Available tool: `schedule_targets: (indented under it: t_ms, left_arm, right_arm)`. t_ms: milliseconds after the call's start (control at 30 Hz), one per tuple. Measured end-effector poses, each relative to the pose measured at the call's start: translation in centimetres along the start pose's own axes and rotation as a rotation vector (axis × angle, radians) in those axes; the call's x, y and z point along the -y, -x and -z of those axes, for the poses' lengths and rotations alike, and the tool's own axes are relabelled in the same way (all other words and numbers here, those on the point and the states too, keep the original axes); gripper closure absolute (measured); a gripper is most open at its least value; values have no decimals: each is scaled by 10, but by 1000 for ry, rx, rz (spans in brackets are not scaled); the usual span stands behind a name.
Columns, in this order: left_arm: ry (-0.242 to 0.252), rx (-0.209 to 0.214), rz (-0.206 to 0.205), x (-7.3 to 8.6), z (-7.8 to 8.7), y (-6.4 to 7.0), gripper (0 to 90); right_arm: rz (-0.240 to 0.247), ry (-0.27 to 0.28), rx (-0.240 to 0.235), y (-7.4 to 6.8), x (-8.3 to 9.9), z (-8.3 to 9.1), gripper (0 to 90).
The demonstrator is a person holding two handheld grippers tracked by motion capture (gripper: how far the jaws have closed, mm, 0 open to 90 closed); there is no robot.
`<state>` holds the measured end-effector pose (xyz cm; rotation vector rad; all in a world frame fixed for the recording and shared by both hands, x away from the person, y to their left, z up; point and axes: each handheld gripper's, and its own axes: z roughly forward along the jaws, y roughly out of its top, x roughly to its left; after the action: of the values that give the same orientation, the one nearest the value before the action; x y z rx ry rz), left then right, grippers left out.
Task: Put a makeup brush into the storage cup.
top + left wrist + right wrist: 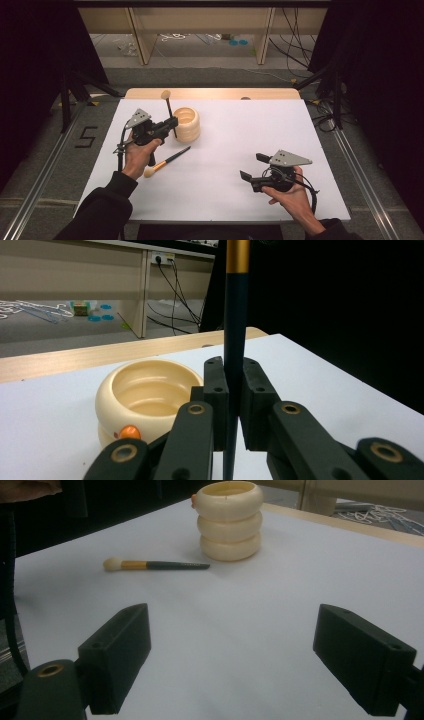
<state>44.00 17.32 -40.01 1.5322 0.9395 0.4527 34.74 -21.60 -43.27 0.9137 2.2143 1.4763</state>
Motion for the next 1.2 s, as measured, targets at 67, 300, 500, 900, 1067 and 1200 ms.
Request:
schedule_targets:
  t_ms: [67,300,500,900,1067,1200]
  left_arm:
    - [7,0,1,-2,-2,-1,833]
    - [26,-27,0,-10,-10,-8,833]
    - [44,-48,-5,-18,-18,-13,833]
    - [59,-83,-17,-27,-39,-20,833]
    - [56,-96,-8,-24,-49,-23,833]
    - [55,-109,-2,-21,-56,-28,832]
  right_arm:
    - [2,3,-3,0,0,-1,162]
    - [3,-1,-7,0,0,-2,163]
    - [6,-21,0,0,0,-2,163]
    - [3,0,-26,-1,2,-6,166]
    - [2,0,-27,-1,2,-7,166]
    - [5,-20,-28,-1,2,-6,167]
